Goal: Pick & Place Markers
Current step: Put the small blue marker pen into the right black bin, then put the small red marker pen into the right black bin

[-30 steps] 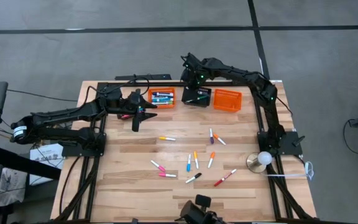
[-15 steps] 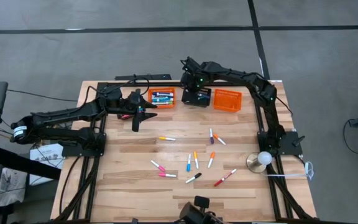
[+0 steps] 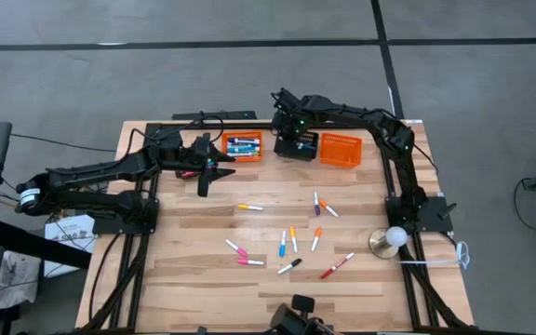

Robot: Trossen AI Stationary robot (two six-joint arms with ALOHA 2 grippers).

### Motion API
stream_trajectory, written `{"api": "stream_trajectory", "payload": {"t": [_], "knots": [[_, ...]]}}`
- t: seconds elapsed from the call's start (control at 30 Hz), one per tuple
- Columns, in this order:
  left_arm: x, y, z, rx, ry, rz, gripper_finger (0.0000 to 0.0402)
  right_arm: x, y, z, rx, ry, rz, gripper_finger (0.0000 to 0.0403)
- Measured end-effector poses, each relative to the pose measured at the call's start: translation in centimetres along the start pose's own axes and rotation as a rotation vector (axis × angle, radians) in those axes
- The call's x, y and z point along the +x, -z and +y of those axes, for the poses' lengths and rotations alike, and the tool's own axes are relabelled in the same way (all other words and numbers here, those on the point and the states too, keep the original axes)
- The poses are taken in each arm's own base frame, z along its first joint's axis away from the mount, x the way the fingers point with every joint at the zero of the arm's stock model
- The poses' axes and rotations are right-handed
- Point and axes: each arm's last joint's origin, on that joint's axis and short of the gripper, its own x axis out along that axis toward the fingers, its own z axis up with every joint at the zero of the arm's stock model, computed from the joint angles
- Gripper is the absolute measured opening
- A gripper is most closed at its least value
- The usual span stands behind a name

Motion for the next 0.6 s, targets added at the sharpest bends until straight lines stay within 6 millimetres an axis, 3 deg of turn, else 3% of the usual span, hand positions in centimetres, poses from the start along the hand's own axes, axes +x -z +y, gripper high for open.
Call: {"api": "stream_trajectory", "payload": {"t": [0.6], "knots": [[0.00, 0.00, -0.01, 0.000, 0.000, 0.000, 0.0177, 0.03, 0.09, 0.05, 0.007, -0.010, 0.006, 0.0074]]}}
